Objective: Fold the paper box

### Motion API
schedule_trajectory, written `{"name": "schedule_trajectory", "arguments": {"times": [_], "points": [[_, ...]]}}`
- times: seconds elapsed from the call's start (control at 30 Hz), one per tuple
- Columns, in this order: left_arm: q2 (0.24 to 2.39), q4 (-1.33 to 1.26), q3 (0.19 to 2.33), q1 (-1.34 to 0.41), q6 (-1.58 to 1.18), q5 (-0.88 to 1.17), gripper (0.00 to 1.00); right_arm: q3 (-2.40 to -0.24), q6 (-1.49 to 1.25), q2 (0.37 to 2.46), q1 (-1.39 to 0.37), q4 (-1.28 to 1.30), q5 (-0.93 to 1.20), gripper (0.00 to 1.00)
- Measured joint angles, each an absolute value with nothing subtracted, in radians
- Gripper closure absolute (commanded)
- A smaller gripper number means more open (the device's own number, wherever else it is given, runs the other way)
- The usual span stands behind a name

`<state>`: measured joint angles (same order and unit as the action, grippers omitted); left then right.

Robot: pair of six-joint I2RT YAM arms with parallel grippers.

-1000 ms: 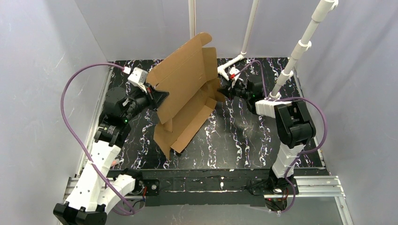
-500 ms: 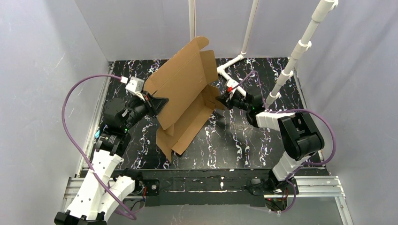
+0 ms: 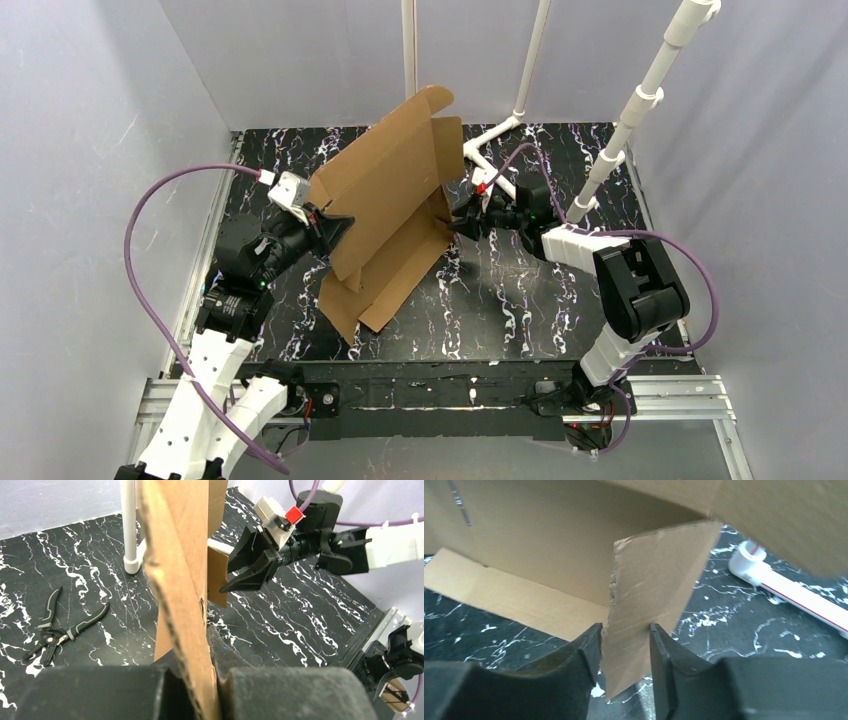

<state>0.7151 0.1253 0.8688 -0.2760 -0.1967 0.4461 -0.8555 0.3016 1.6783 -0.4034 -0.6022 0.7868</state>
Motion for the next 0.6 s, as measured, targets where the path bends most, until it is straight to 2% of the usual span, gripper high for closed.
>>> {"name": "schedule_trajectory", "arguments": {"times": [0.13,0.23,0.3,0.47,0.6], "points": [[0.711,0.165,0.879,-0.276,-0.158,0.454,1.00,-0.918,0.342,1.679,-0.404,-0.458,0.870,0.33],[0.710,0.182,0.882,-0.276,-0.137,0.461,1.00,-0.956,0.362,1.679,-0.394,-0.379,0.918,0.30],[0.710,0.191,0.884,-0.276,-0.124,0.466,1.00,-0.981,0.371,1.679,-0.373,-0.329,0.955,0.33],[0.710,0.223,0.884,-0.276,-0.105,0.493,1.00,-1.000,0.374,1.678,-0.290,-0.279,0.989,0.50],[0.710,0.235,0.884,-0.277,-0.100,0.513,1.00,-0.950,0.326,1.672,-0.261,-0.377,0.915,0.51]]}}
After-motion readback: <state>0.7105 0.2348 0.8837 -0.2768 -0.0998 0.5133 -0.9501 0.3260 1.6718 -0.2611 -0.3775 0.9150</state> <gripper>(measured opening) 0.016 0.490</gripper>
